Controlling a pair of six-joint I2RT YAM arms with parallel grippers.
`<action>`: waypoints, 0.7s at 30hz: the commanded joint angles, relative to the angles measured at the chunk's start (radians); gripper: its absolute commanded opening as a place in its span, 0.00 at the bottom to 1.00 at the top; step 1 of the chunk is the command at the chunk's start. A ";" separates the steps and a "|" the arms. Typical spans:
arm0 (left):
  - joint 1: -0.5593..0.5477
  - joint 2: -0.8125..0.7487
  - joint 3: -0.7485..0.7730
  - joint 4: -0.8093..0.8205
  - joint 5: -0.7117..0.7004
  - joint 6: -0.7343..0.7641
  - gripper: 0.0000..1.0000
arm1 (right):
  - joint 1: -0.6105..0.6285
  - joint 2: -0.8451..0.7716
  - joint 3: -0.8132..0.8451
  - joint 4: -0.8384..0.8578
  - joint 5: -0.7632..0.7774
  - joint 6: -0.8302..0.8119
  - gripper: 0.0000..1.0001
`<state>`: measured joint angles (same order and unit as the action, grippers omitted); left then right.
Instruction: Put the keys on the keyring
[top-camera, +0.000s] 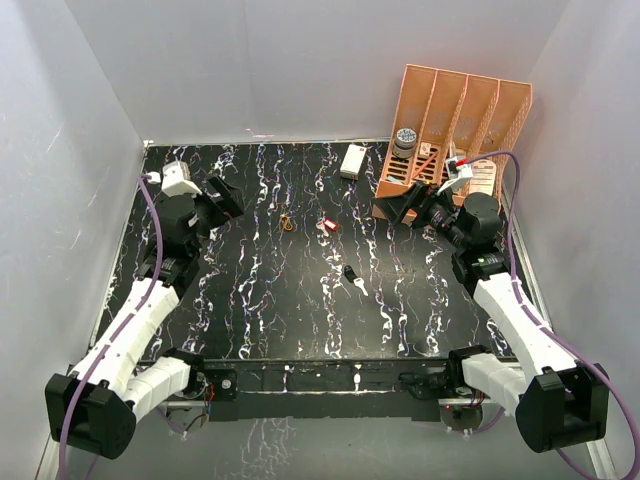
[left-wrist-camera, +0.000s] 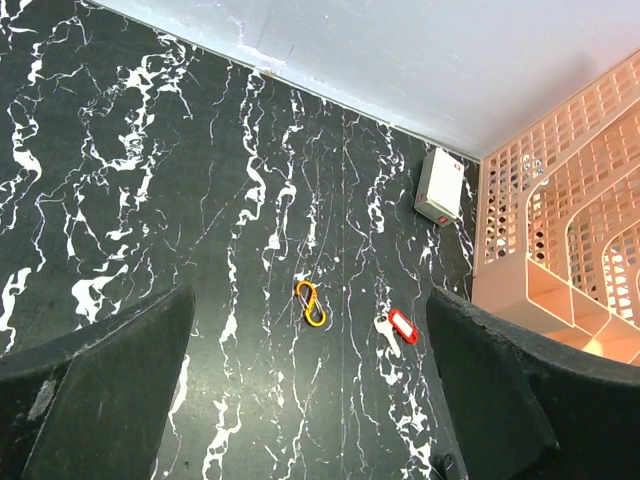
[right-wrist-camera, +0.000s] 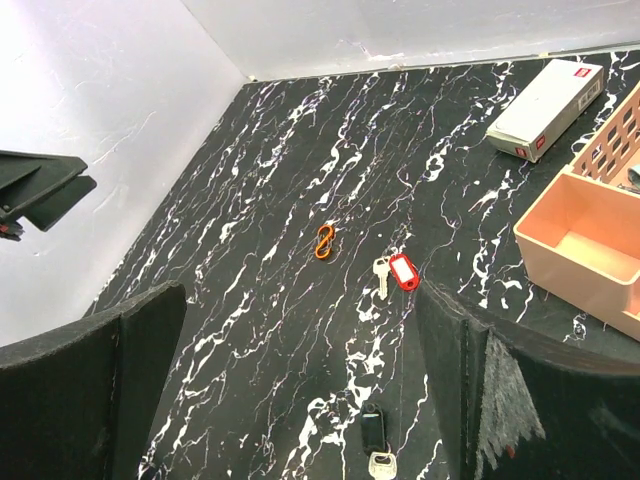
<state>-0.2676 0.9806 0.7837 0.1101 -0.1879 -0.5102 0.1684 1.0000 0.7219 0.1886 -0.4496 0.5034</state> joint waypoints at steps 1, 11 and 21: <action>0.004 -0.041 -0.013 0.032 -0.014 -0.008 0.99 | 0.000 -0.029 -0.003 0.034 0.018 0.005 0.98; 0.005 -0.082 -0.016 0.016 -0.082 -0.054 0.99 | -0.001 -0.032 0.011 0.023 0.034 -0.008 0.98; 0.005 0.031 0.114 -0.149 -0.044 -0.039 0.96 | -0.001 0.042 0.066 -0.077 0.024 0.028 0.98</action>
<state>-0.2676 0.9409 0.7830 0.0620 -0.2543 -0.5514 0.1684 1.0283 0.7250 0.1658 -0.4458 0.5369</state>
